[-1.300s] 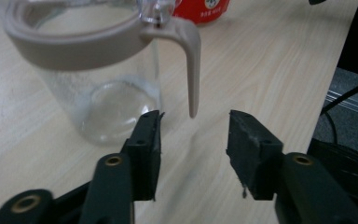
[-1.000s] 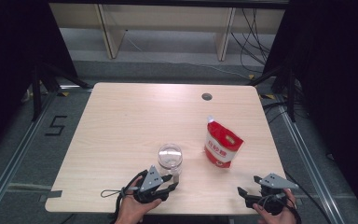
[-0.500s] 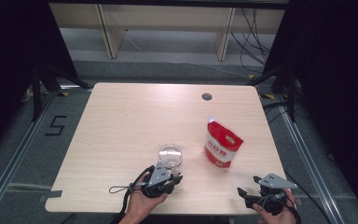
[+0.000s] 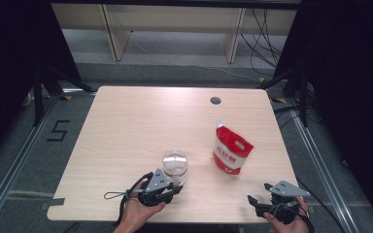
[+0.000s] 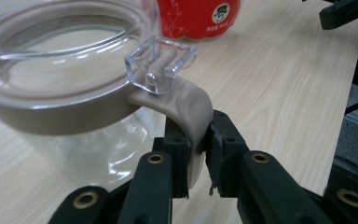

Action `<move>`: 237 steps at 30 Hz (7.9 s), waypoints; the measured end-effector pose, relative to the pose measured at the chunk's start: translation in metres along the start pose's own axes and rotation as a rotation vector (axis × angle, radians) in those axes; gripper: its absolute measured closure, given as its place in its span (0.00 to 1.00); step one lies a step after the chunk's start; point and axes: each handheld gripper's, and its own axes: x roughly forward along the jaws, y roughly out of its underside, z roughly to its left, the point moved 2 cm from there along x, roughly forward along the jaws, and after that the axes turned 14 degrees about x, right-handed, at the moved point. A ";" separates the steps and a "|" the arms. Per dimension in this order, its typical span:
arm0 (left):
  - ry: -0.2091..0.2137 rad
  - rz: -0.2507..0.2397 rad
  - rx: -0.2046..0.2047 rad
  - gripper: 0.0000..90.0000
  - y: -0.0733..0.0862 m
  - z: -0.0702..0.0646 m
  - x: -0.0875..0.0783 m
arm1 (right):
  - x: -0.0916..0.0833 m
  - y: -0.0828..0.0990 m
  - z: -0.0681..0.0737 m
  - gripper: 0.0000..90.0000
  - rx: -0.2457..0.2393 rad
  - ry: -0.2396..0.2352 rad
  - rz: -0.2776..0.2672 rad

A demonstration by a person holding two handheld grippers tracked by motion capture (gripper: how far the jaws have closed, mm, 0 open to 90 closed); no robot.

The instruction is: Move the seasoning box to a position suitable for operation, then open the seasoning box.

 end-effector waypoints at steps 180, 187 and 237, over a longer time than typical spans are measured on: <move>-0.042 -0.081 0.098 0.97 -0.033 0.016 -0.038 | 0.007 -0.003 0.017 0.26 -0.083 -0.063 -0.011; -0.044 -0.084 0.097 0.97 -0.033 0.016 -0.038 | 0.007 -0.004 0.020 0.28 -0.080 -0.092 -0.025; -0.039 -0.087 0.101 0.98 -0.030 0.017 -0.039 | 0.031 -0.044 0.106 0.99 -0.325 -0.324 -0.158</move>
